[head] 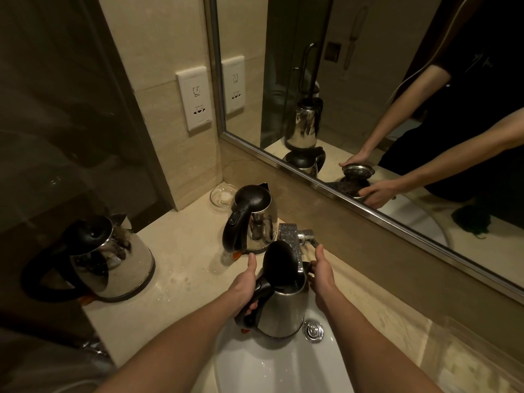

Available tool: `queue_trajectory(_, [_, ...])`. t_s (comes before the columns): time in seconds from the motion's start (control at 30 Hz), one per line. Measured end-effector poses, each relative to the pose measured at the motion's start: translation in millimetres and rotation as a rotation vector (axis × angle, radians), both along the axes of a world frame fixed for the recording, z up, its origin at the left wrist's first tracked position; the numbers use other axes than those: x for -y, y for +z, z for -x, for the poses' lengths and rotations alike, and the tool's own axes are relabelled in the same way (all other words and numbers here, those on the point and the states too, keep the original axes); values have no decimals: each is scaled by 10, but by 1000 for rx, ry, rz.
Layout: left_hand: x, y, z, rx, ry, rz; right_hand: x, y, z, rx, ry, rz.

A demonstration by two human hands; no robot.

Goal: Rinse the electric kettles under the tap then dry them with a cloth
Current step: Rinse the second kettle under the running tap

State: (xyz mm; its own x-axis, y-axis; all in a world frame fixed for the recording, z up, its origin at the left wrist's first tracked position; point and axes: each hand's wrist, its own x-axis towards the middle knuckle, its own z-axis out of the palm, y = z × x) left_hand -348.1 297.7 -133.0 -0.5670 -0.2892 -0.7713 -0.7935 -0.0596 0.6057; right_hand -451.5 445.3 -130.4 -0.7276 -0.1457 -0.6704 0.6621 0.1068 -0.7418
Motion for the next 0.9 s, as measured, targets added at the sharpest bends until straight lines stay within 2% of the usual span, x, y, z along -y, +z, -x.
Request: queue_trajectory(0.9, [-29,8,-25,-6,10,-15,-7,51,-19,2,-8,-20])
